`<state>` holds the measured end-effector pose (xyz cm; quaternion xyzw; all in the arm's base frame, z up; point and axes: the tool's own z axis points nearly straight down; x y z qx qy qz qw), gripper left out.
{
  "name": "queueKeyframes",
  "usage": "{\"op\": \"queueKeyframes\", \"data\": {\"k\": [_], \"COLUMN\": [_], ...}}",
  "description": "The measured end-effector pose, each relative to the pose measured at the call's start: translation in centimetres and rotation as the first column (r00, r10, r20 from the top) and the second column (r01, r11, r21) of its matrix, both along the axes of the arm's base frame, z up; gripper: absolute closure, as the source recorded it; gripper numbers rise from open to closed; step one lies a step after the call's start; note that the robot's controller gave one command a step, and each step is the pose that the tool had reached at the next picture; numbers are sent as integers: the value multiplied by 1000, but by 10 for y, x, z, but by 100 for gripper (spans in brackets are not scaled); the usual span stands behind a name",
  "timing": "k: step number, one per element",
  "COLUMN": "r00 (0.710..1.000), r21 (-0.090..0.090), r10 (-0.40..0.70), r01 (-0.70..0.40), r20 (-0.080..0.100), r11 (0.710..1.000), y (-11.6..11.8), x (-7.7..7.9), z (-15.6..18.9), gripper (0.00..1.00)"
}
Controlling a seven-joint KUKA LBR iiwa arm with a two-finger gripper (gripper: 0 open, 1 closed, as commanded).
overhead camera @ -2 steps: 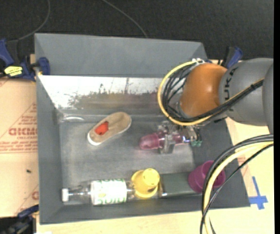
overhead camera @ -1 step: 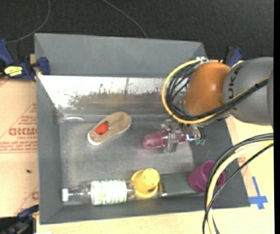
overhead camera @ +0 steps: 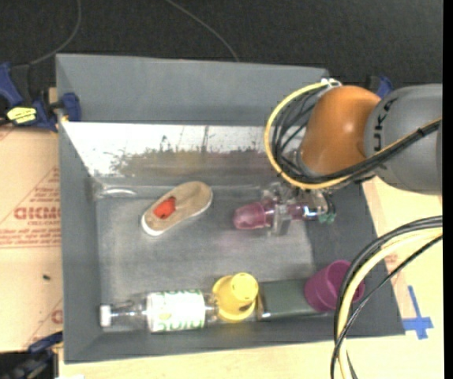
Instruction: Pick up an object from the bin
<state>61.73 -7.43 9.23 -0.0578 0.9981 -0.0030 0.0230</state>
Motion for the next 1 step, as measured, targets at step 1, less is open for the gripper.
{"op": "queueKeyframes", "data": {"k": [1], "r00": [1000], "r21": [1], "r10": [-20], "r01": [20], "r20": [-2], "r11": [1000], "y": [-9], "x": [-9], "z": [7], "gripper": [100]}}
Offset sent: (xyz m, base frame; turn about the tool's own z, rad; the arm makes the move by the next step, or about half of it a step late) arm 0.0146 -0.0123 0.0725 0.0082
